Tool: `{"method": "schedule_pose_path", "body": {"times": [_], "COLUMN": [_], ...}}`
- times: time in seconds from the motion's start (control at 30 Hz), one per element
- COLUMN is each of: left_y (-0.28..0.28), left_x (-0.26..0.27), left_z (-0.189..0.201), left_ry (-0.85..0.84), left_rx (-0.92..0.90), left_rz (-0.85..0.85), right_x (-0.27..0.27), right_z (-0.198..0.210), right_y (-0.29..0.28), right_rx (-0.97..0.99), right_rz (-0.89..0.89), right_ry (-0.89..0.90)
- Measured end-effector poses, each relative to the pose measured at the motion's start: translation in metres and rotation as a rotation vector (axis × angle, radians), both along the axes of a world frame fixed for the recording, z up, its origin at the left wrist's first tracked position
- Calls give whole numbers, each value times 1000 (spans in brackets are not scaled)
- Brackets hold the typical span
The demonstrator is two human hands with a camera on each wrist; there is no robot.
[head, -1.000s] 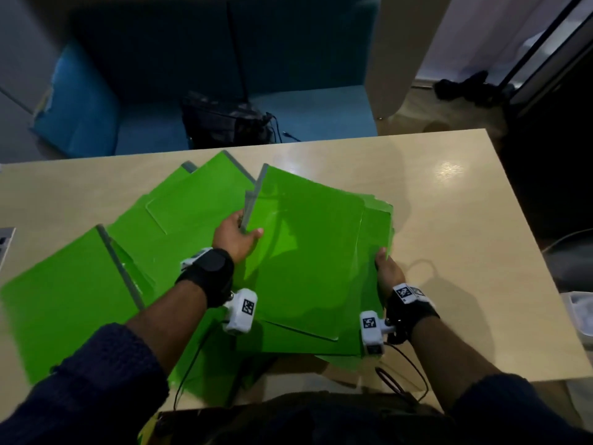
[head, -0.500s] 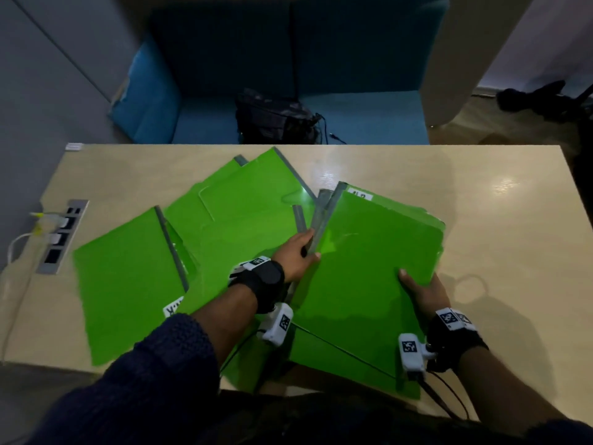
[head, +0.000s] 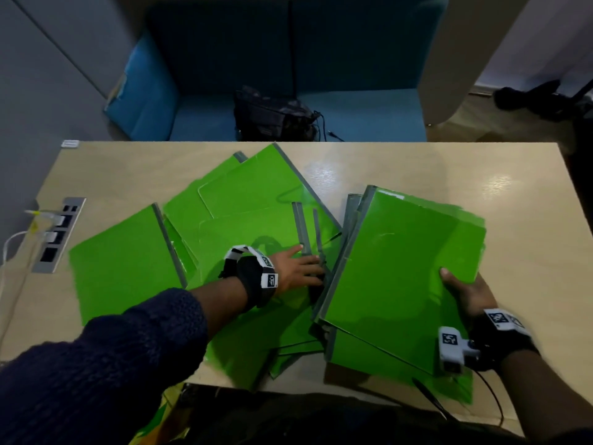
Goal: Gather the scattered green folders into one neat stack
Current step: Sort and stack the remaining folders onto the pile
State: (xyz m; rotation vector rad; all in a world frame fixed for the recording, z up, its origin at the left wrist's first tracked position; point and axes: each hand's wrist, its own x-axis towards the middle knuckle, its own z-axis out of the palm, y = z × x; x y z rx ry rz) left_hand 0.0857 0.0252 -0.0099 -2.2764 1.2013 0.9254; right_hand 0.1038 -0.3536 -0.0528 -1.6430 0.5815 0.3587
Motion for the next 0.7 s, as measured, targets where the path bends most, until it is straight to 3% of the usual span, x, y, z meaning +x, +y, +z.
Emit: {"method": "schedule_pose_path", "body": {"times": [0.07, 0.23, 0.37, 0.43, 0.6, 0.7], "left_y": [-5, -10, 1, 13, 17, 11], "left_x": [7, 18, 20, 21, 28, 25], "left_z": [4, 7, 16, 14, 29, 24], "left_ry": [-86, -112, -162, -164, -40, 43], "left_rx": [-71, 15, -65, -7, 85, 70], "left_rz": [-132, -274, -237, -223, -157, -224], "right_x": [-4, -12, -8, -7, -3, -3], "right_z": [-1, -11, -15, -13, -18, -22], "right_y": [-1, -4, -5, -5, -6, -8], "right_rx": [-11, -35, -6, -9, -29, -26], "right_rz": [-1, -51, -72, -70, -80, -74], "right_ry": [16, 42, 65, 70, 85, 97]}}
